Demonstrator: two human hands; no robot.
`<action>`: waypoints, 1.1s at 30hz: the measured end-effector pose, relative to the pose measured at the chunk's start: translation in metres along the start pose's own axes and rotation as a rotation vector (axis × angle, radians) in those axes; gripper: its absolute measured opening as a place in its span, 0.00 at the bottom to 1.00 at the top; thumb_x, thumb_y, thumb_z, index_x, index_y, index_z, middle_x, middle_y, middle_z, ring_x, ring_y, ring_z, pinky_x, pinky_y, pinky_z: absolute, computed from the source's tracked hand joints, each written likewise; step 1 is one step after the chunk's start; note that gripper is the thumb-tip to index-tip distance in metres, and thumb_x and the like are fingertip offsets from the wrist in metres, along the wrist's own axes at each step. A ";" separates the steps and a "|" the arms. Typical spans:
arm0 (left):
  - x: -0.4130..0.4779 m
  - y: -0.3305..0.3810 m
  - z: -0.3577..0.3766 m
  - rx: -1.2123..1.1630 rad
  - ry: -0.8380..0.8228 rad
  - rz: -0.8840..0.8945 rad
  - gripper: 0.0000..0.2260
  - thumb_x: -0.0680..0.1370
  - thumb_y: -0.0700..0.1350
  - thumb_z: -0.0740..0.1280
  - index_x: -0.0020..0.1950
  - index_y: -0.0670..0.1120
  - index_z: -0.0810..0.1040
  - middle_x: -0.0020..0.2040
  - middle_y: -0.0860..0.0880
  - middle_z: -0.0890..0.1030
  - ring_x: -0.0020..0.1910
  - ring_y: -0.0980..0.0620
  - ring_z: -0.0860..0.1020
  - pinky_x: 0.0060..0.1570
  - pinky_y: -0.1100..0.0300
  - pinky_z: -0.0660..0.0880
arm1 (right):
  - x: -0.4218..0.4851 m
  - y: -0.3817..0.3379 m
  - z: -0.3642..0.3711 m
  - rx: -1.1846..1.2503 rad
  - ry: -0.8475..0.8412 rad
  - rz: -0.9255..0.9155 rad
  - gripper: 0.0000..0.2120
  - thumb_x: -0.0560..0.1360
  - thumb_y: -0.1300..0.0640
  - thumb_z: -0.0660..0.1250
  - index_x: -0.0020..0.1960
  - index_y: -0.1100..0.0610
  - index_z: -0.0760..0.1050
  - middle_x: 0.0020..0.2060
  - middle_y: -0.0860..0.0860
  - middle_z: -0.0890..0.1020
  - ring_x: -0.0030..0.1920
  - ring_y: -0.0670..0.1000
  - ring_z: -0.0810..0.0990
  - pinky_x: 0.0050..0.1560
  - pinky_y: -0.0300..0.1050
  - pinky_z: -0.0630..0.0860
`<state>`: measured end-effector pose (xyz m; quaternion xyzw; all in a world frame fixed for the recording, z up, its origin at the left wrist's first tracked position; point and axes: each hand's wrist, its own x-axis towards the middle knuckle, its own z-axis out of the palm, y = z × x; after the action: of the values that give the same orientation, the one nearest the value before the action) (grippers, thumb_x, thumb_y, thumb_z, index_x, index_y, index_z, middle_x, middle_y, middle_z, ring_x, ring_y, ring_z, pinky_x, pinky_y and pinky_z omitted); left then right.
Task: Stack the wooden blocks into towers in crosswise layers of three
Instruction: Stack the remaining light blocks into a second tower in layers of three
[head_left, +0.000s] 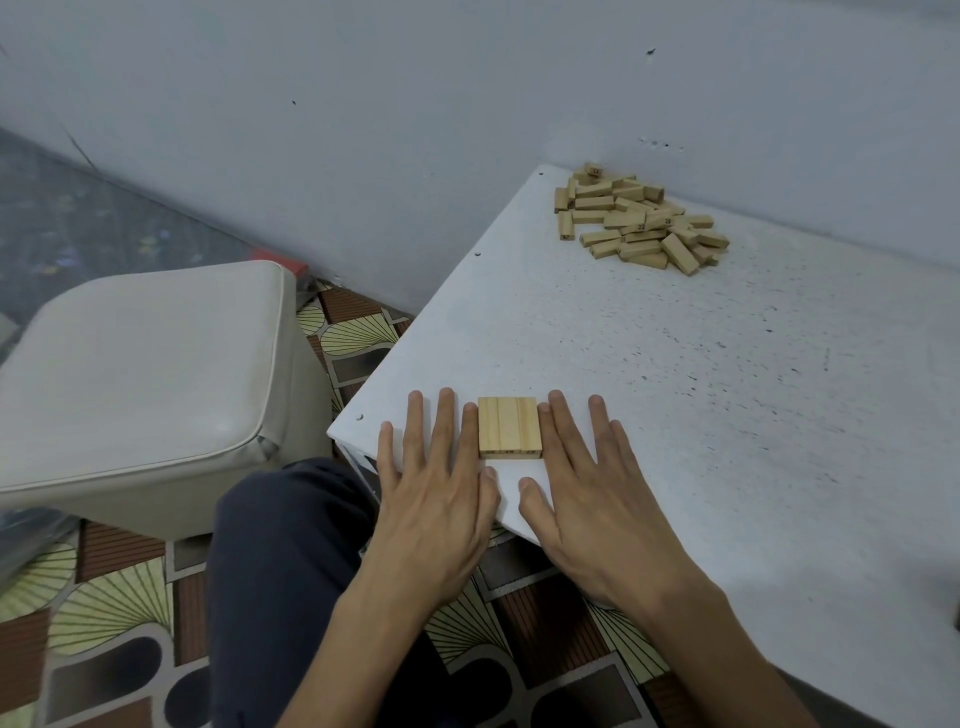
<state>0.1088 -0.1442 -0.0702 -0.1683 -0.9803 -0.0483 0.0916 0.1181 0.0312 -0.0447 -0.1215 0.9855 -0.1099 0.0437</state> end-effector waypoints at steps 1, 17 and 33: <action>0.000 0.000 0.000 0.001 -0.003 -0.001 0.29 0.84 0.52 0.38 0.78 0.37 0.59 0.79 0.37 0.58 0.78 0.34 0.52 0.72 0.36 0.51 | 0.000 0.000 0.000 -0.004 -0.014 0.002 0.34 0.76 0.39 0.32 0.76 0.56 0.31 0.79 0.54 0.39 0.78 0.59 0.33 0.77 0.55 0.37; 0.012 -0.023 -0.029 -0.320 -0.132 0.018 0.30 0.79 0.56 0.38 0.81 0.50 0.55 0.81 0.51 0.52 0.80 0.50 0.48 0.77 0.51 0.42 | 0.002 0.025 -0.042 0.157 -0.013 0.047 0.28 0.84 0.48 0.51 0.81 0.49 0.45 0.80 0.46 0.48 0.80 0.48 0.44 0.74 0.38 0.40; 0.243 0.038 -0.027 -0.276 0.059 0.177 0.15 0.82 0.47 0.61 0.69 0.51 0.76 0.65 0.48 0.78 0.61 0.45 0.76 0.56 0.49 0.74 | 0.143 0.122 -0.081 0.162 0.570 0.369 0.17 0.80 0.60 0.60 0.67 0.59 0.74 0.59 0.60 0.77 0.59 0.61 0.75 0.51 0.51 0.73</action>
<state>-0.0992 -0.0336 0.0061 -0.2637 -0.9425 -0.1793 0.1001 -0.0578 0.1277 -0.0019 0.0983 0.9515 -0.2075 -0.2046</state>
